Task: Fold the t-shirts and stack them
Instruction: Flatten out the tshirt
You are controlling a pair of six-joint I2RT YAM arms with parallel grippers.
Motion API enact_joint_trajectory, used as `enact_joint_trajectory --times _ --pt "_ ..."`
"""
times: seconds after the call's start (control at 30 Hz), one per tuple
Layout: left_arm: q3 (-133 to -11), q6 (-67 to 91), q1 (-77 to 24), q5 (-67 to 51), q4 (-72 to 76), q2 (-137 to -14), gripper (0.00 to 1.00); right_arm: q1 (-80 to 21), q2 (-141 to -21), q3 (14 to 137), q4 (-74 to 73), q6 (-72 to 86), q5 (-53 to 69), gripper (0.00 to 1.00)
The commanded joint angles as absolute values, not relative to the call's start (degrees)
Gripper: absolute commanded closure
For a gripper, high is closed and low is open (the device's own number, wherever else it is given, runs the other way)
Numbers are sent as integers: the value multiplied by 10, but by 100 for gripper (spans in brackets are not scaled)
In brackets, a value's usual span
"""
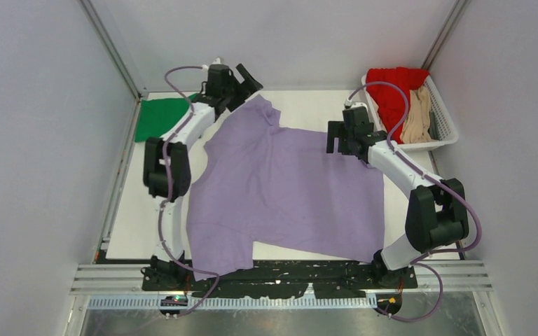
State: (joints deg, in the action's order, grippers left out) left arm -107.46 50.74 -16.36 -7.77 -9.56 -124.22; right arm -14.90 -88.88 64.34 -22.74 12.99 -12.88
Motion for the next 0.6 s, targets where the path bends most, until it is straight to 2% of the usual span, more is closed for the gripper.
enact_joint_trajectory --times 0.0,0.13,0.2,0.57 --pt "-865 426 -165 -186 -83 -1063 0 -117 -910 632 -225 174 -61 5" --pt "-680 415 -165 -207 -71 -991 1 -111 -922 636 -228 159 -54 5" --pt "-628 407 -165 -200 -73 -973 0 -112 -926 641 -236 152 -57 5" --pt "-521 394 -130 -149 -125 -954 0 -112 -925 636 -245 140 -64 5"
